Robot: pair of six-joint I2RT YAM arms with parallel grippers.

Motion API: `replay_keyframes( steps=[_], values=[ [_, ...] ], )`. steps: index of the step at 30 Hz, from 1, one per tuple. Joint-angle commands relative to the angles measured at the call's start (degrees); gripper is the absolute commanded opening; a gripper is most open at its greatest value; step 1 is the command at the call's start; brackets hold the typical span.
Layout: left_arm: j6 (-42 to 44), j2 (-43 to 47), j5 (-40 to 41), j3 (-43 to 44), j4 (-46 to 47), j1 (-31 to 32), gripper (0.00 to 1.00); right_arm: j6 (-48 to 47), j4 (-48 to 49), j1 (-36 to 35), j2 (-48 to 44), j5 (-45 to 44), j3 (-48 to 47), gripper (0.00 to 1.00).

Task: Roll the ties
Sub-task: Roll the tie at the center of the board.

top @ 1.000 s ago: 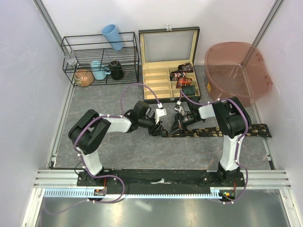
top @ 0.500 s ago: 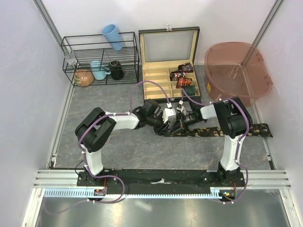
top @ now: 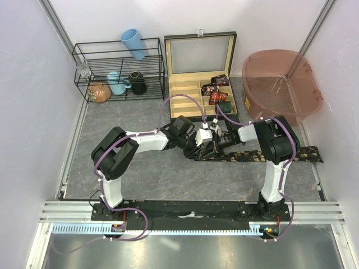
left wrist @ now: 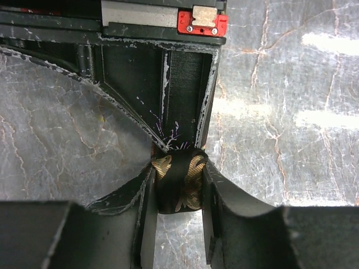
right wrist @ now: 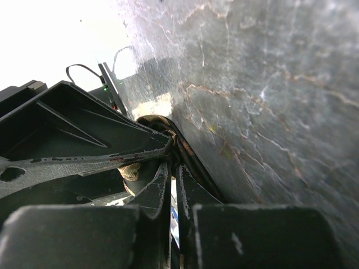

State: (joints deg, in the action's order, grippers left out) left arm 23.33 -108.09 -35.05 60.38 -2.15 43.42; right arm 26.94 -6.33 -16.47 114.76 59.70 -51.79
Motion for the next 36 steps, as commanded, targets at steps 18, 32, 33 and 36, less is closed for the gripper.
replay_keyframes(
  steps=[18,32,33,36],
  values=[
    [13.4,-10.38,12.99,17.93,-31.33,3.34,0.3,0.57,2.2,0.74,-2.61,-6.44,-3.32,0.2],
    [15.95,-12.93,14.22,20.57,-35.9,3.43,0.29,-1.19,-6.94,4.25,-7.18,-1.17,-7.63,0.42],
    [15.95,-13.11,14.3,20.83,-36.16,3.43,0.29,-1.19,-6.86,3.99,-7.01,-0.73,-7.54,0.43],
    [16.22,-13.37,14.22,21.09,-36.34,3.43,0.29,-1.01,-6.95,3.2,-6.66,-0.55,-7.01,0.45]
  ],
)
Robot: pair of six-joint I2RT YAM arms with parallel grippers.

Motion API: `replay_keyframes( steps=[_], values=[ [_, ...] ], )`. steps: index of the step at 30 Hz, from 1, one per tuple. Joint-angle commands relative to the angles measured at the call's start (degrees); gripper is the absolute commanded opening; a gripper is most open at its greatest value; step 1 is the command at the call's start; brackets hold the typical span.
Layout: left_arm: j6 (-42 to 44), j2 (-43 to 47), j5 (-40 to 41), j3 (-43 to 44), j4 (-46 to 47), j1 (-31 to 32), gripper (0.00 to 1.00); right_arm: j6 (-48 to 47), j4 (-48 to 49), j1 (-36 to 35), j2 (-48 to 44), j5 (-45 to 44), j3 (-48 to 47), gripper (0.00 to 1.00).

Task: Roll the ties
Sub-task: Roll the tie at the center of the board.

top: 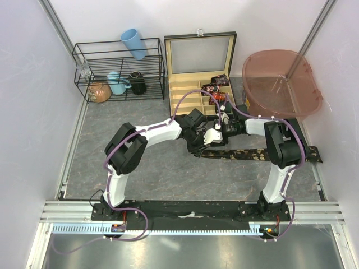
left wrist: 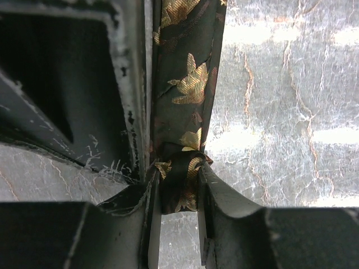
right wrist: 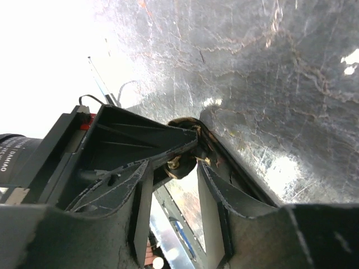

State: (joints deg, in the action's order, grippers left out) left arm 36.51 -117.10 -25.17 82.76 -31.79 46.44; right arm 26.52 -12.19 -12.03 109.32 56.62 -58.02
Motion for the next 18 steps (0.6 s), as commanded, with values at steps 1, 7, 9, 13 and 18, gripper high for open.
replay_keyframes(
  steps=[1,7,9,13,18],
  values=[
    [3.04,-4.37,4.51,-1.2,-6.79,0.41,0.29,-0.68,-1.17,-1.59,-1.21,2.44,-0.69,0.45],
    [3.13,-4.63,4.51,-0.85,-6.88,0.41,0.29,-1.74,-1.18,-2.47,0.1,1.12,1.06,0.45],
    [2.95,-4.89,4.69,-0.58,-6.88,0.41,0.29,-1.48,-1.0,-2.91,1.24,1.3,1.07,0.45],
    [2.78,-5.16,4.86,-0.41,-6.97,0.41,0.29,-1.39,-0.04,-2.91,1.69,2.61,1.76,0.42],
    [2.51,-5.51,5.22,-0.06,-7.14,0.41,0.29,1.77,5.75,-2.91,1.25,4.29,4.14,0.4]
  ],
)
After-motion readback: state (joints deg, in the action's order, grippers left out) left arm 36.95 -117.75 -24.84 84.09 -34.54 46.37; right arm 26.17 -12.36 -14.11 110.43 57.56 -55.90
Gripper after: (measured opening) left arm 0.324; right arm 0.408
